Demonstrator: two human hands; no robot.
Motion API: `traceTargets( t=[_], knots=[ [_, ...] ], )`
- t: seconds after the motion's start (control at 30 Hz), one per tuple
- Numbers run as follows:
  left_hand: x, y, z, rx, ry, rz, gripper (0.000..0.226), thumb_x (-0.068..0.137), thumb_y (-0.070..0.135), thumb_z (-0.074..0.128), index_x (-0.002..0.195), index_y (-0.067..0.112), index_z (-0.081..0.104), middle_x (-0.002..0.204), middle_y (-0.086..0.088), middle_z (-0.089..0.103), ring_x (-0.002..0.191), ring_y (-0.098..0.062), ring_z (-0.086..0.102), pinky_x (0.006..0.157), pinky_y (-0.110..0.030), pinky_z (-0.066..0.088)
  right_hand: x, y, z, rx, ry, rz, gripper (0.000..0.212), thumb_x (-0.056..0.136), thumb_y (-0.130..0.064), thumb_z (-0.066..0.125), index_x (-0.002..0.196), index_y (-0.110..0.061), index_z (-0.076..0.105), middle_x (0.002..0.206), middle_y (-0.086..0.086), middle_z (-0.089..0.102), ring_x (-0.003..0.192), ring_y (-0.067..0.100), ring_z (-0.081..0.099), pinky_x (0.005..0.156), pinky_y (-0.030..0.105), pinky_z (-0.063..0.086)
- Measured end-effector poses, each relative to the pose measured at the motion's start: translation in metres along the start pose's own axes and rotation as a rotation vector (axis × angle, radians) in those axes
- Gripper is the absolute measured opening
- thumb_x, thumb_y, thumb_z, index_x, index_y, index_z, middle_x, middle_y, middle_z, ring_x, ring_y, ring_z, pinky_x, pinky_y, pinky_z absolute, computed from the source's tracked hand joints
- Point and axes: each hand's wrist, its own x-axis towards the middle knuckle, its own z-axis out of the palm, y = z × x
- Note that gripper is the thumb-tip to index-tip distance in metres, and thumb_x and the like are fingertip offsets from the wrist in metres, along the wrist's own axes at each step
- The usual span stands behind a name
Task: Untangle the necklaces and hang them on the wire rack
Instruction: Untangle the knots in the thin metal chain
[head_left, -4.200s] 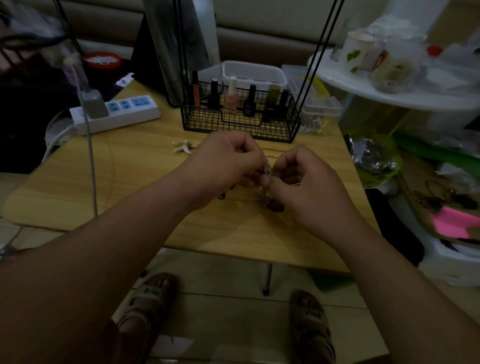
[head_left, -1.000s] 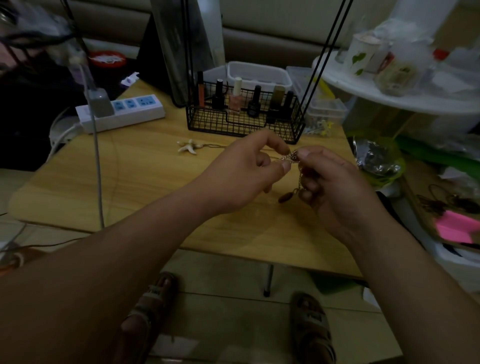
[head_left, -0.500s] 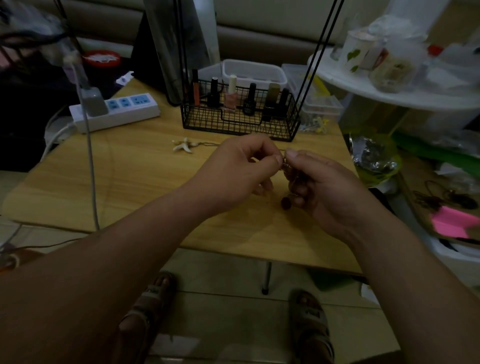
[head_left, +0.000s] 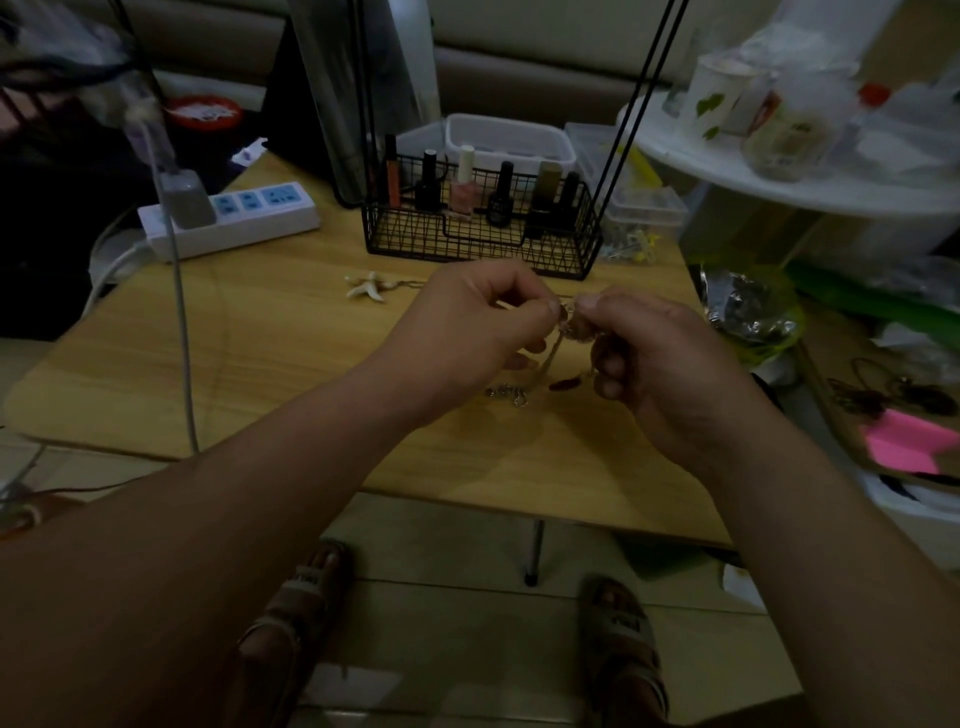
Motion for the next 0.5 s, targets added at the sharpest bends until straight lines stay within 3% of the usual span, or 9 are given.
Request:
traceTargets(
  t=[0.1,0.17,0.27,0.33,0.4,0.5],
  knots=[
    [0.0012,-0.0021,-0.0011,0.004,0.001,-0.004,0.010,0.097,0.016,0.070,0.089,0.017,0.074,0.095,-0.005,0.074,0.087,-0.017,0.071,0.079,-0.036,0.065,-0.0009,0.0008,-0.0012,-0.186,-0.035,0.037,0.021,0.098,-0.031,0.063,0.087,-0.018,0.075,0.071,-0.010,0.065,0.061,0.008,0.046,0.056,0.028,0.039],
    [0.0015,-0.0018,-0.0014,-0.021,0.004,-0.040,0.012,0.097,0.016,0.068,0.087,0.017,0.073,0.092,-0.002,0.072,0.084,-0.011,0.067,0.080,-0.031,0.063,-0.0015,0.0008,-0.0021,-0.294,-0.028,0.011,0.018,0.095,-0.032,0.069,0.088,-0.016,0.074,0.072,-0.005,0.063,0.059,0.008,0.049,0.056,0.032,0.042],
    [0.0020,0.0025,-0.0033,-0.043,-0.012,-0.116,0.017,0.100,0.016,0.061,0.087,0.013,0.071,0.079,0.003,0.070,0.075,-0.011,0.061,0.064,-0.017,0.051,-0.0011,0.0020,-0.0019,-0.487,0.011,-0.067,0.011,0.093,-0.028,0.073,0.086,-0.019,0.071,0.084,0.000,0.070,0.071,0.016,0.065,0.063,0.039,0.056],
    [0.0031,0.0048,-0.0047,-0.102,-0.041,-0.143,0.019,0.103,0.015,0.057,0.088,0.011,0.068,0.077,0.001,0.071,0.071,-0.013,0.059,0.062,-0.019,0.049,-0.0010,0.0029,-0.0024,-0.557,0.032,-0.126,0.011,0.093,-0.026,0.074,0.084,-0.021,0.070,0.088,0.000,0.070,0.076,0.008,0.068,0.065,0.028,0.056],
    [0.0041,0.0055,-0.0044,-0.170,-0.068,-0.161,0.018,0.105,0.014,0.054,0.089,0.012,0.064,0.075,-0.001,0.070,0.068,-0.013,0.059,0.065,-0.024,0.053,-0.0015,0.0023,-0.0042,-0.543,0.015,-0.143,0.012,0.093,-0.025,0.073,0.083,-0.022,0.069,0.084,-0.003,0.067,0.062,0.000,0.063,0.056,0.019,0.051],
    [0.0055,0.0073,-0.0064,-0.202,-0.105,-0.196,0.016,0.105,0.015,0.052,0.092,0.013,0.062,0.063,0.004,0.059,0.064,-0.012,0.055,0.065,-0.025,0.051,-0.0010,0.0014,-0.0068,-0.497,-0.006,-0.135,0.010,0.095,-0.024,0.071,0.085,-0.021,0.071,0.083,-0.001,0.066,0.058,0.008,0.060,0.055,0.024,0.054]
  ],
)
